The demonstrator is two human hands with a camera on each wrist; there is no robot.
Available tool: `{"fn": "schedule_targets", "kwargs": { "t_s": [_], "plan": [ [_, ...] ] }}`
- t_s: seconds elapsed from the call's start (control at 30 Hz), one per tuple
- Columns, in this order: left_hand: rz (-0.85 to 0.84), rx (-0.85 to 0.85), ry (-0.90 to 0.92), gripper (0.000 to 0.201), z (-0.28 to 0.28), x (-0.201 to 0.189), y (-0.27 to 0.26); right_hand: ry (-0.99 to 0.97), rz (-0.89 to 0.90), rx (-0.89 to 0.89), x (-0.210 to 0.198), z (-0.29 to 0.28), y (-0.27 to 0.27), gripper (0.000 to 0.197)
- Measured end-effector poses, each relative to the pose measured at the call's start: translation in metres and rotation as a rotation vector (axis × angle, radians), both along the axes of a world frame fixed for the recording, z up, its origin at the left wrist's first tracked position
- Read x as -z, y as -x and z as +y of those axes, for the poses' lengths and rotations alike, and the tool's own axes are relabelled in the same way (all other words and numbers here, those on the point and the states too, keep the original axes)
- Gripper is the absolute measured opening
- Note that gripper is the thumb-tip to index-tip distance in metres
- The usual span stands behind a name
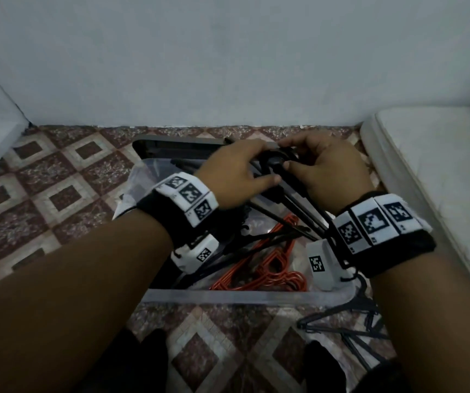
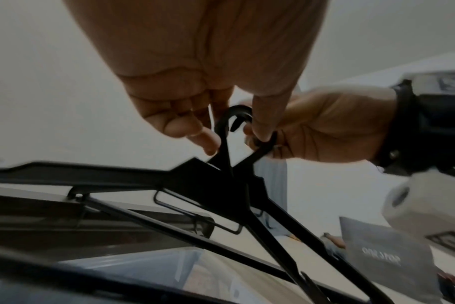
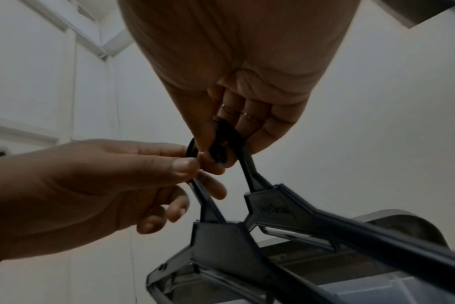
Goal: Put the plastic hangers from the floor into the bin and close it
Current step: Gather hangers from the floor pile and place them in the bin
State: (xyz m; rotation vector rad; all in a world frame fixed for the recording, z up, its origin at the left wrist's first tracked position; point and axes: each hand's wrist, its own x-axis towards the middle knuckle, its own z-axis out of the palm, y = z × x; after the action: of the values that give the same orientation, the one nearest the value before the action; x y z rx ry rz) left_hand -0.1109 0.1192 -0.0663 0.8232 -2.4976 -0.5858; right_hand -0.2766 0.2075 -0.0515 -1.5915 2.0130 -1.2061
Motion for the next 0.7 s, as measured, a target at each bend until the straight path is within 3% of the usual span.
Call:
{"fn": "schedule_targets", "kwargs": {
  "t_s": [0.1,0.2,0.43,0.7],
  "plan": [
    [0.012,-0.027,0.065,0.034,0.002,0.005,0.006,-0.007,-0.019,-0.052,0.001,0.003,-0.005,0.028],
    [-0.015,-0.031,0.073,0.023,-0.006,0.004,0.001,-0.015,-0.033,0.006,0.004,0.001,0.002,0.021],
    [-0.261,-0.092,0.028,0.025,-0.038,0.011,-0.034,-0.031,0.106,0.243,0.003,0.002,0.029,0.011],
    [-0.338,-0.178,0.099,0.037,-0.040,0.010,-0.029,-0.058,0.263,0.303,0.005,0.002,0.030,0.014]
  ]
}}
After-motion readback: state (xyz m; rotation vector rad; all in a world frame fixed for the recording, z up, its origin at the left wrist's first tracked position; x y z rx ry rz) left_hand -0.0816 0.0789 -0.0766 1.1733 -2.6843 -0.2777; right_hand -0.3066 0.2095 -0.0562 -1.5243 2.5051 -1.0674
